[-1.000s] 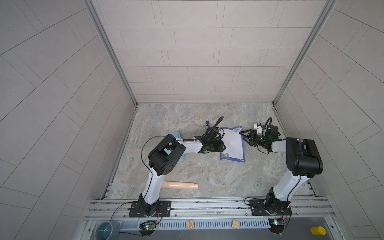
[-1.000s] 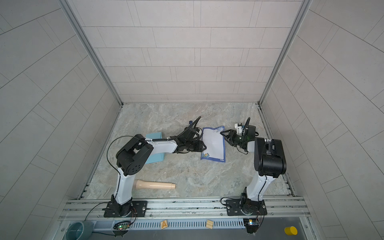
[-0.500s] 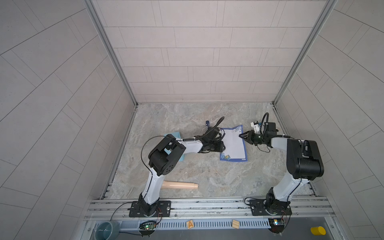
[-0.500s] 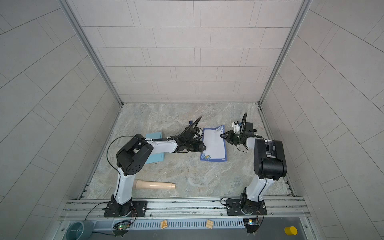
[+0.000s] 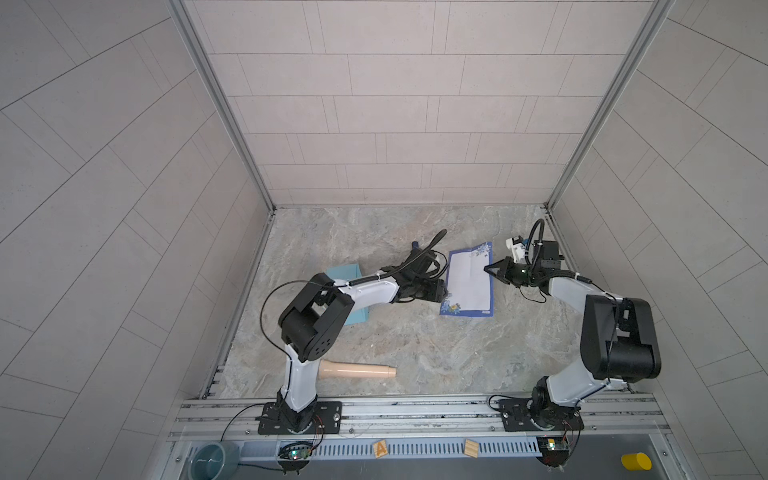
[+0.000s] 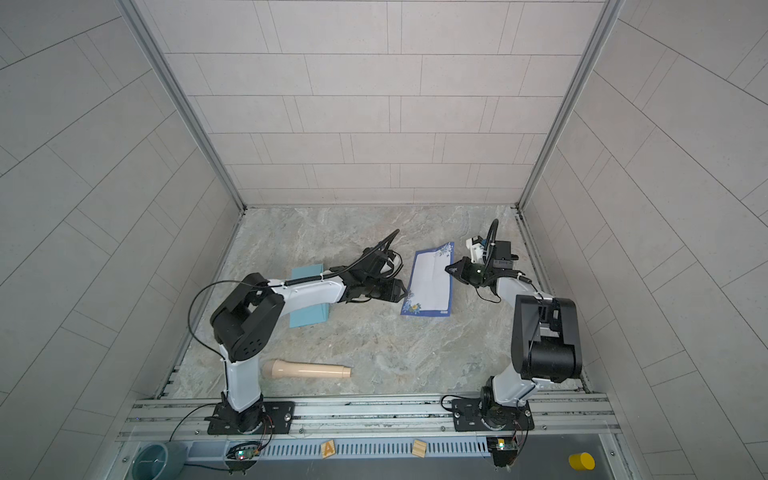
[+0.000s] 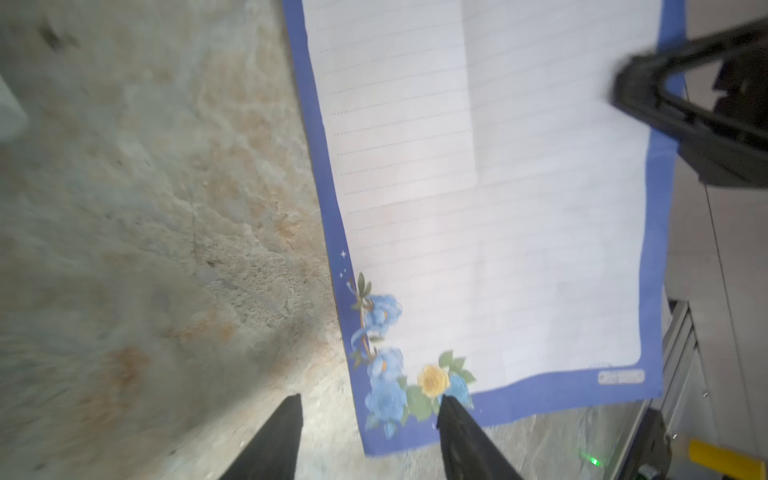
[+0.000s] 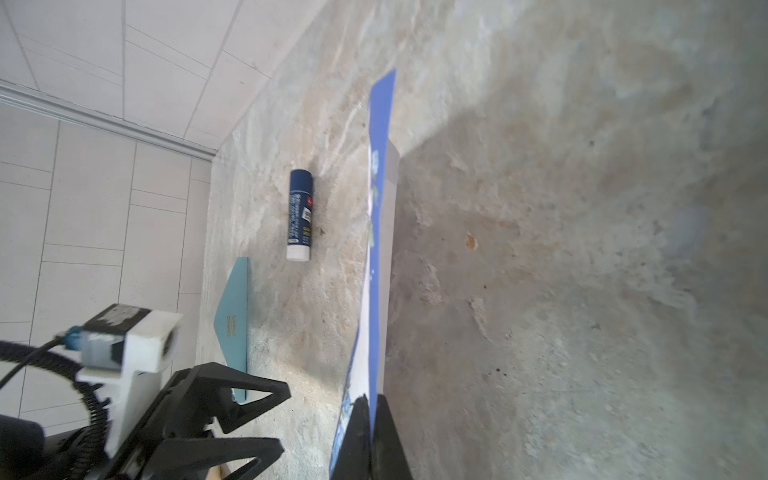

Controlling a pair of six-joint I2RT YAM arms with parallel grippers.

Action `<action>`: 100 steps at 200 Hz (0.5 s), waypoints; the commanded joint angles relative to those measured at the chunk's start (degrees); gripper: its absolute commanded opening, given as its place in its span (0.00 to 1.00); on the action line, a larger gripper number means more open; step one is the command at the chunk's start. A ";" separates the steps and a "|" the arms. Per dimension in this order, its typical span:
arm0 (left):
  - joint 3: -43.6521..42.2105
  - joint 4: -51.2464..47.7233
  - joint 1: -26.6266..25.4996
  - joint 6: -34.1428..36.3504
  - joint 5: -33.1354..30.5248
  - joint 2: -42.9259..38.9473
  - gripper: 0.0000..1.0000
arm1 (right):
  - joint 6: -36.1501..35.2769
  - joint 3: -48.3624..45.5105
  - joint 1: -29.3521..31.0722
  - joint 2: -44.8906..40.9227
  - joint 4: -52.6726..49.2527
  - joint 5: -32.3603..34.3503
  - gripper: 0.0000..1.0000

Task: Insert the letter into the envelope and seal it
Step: 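Lift the letter with both grippers and swing it toward the robot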

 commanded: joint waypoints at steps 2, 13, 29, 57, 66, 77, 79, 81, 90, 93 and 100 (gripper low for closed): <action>-2.09 -2.31 1.83 6.52 -0.15 -9.85 0.69 | -1.32 2.26 0.98 -5.69 -0.31 0.19 0.00; -4.07 -1.60 3.25 7.50 1.20 -13.98 0.73 | -1.32 2.67 1.91 -8.38 0.80 -0.45 0.00; -7.37 1.28 5.25 8.77 3.49 -19.88 0.77 | -0.92 3.16 4.25 -12.16 3.81 -0.92 0.00; -9.94 0.41 7.05 13.40 4.70 -29.27 0.88 | -3.71 5.71 10.01 -17.26 5.91 -2.41 0.00; -9.94 -1.21 7.08 15.85 4.31 -31.82 0.92 | -6.24 7.54 12.09 -18.08 3.95 -3.11 0.00; -9.85 -3.42 7.06 18.98 4.17 -34.80 0.94 | -10.87 10.08 14.71 -18.68 0.18 -3.58 0.00; -9.72 -3.80 7.05 19.48 4.12 -35.29 0.94 | -11.73 10.50 15.25 -18.75 -0.74 -3.59 0.00; -9.76 -4.25 7.07 20.02 4.13 -35.92 0.95 | -12.84 11.04 15.64 -18.83 -1.77 -3.59 0.00; -9.60 -5.96 7.05 22.36 3.82 -38.09 0.96 | -17.27 12.94 17.73 -19.06 -5.80 -3.46 0.00; -9.52 -6.57 7.08 23.21 3.73 -38.81 0.96 | -18.70 13.45 18.41 -19.11 -6.85 -3.39 0.00; -9.30 -8.18 7.07 25.39 3.81 -40.22 0.97 | -21.75 14.52 19.77 -19.12 -9.34 -3.33 0.00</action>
